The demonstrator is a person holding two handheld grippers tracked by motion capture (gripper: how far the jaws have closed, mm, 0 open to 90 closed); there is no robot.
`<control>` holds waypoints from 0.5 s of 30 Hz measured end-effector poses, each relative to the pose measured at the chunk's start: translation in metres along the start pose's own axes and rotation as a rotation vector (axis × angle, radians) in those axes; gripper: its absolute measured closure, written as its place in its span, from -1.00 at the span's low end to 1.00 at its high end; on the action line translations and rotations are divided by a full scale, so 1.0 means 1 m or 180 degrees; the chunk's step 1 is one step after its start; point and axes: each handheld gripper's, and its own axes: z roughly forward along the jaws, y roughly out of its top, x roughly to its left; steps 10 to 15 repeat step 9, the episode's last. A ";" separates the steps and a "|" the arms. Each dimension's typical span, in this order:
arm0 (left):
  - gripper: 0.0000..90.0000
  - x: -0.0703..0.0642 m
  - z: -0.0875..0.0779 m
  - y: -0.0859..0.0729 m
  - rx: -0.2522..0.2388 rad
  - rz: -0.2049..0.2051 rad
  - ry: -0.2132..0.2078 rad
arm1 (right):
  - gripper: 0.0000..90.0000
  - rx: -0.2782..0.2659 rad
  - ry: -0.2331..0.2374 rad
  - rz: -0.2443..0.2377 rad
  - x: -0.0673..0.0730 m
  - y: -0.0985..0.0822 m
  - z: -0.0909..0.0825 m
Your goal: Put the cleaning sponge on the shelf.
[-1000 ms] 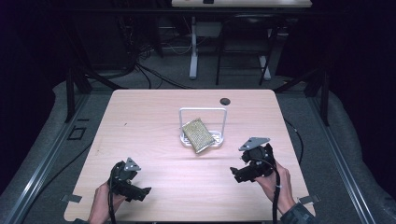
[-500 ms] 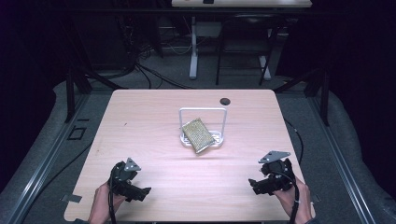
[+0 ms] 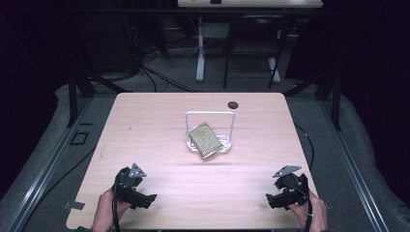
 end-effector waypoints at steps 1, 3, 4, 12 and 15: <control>-0.95 0.000 0.000 0.000 0.0007 0.0010 0.0008 | -0.87 0.0013 -0.0043 -0.0030 0.001 0.000 0.001; -0.95 0.000 0.000 0.000 0.0009 0.0017 0.0006 | -0.87 0.0008 -0.0046 -0.0050 0.001 0.000 0.001; -0.95 0.000 0.000 0.000 0.0012 0.0014 0.0003 | -0.87 0.0006 -0.0044 -0.0052 0.001 0.000 0.001; -0.95 0.000 0.001 0.000 0.0012 0.0008 0.0009 | -0.84 0.0050 -0.0017 -0.0044 0.001 0.001 0.004; -0.95 0.000 0.001 0.000 0.0012 0.0008 0.0009 | -0.84 0.0050 -0.0017 -0.0044 0.001 0.001 0.004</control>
